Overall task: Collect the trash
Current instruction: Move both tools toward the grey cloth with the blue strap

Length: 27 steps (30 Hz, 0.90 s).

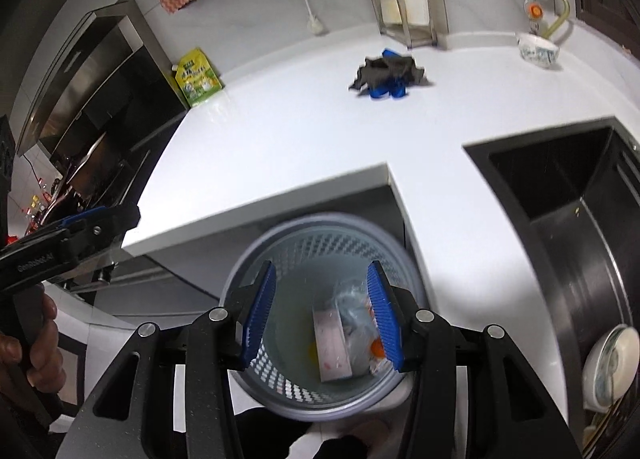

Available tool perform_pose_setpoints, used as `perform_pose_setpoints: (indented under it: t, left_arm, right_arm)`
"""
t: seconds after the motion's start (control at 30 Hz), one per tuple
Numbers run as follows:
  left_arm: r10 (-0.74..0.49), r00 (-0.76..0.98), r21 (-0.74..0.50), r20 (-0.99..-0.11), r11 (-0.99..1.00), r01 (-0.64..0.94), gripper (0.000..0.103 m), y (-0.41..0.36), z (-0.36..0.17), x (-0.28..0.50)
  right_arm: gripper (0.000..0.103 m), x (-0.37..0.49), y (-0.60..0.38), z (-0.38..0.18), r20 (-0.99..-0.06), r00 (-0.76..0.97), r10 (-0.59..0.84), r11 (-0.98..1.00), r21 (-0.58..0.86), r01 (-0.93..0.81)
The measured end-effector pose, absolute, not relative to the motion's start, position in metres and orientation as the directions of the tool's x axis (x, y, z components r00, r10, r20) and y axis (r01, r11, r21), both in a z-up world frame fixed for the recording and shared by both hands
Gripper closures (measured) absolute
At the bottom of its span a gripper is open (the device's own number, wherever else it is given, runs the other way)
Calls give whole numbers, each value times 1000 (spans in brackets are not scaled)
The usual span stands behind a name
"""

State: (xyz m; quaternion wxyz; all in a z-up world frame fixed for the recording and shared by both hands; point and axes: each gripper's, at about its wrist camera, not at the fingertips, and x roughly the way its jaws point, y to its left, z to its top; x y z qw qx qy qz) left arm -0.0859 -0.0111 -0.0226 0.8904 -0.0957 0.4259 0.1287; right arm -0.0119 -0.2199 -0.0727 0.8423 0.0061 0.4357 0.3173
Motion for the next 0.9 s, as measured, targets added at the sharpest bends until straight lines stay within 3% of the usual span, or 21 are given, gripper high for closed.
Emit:
perform_pose_setpoints:
  t: [0.23,0.5,0.9]
  left_arm:
    - [132,651,-41,-748,969,-243,19,6,-6,-41]
    - [21,695,-19,-719,999,-49,15,44,1,61]
    - [-140,652,-38,-745,985,168,15,43,-55,230]
  right_arm:
    - [54,14,-209,-52,-698,500,512,835,268,-481]
    - [53,68,-179,-47,-697,599,394,917,252,-309]
    - [53,125,-156,-72,-731,652,198,972,232,-35]
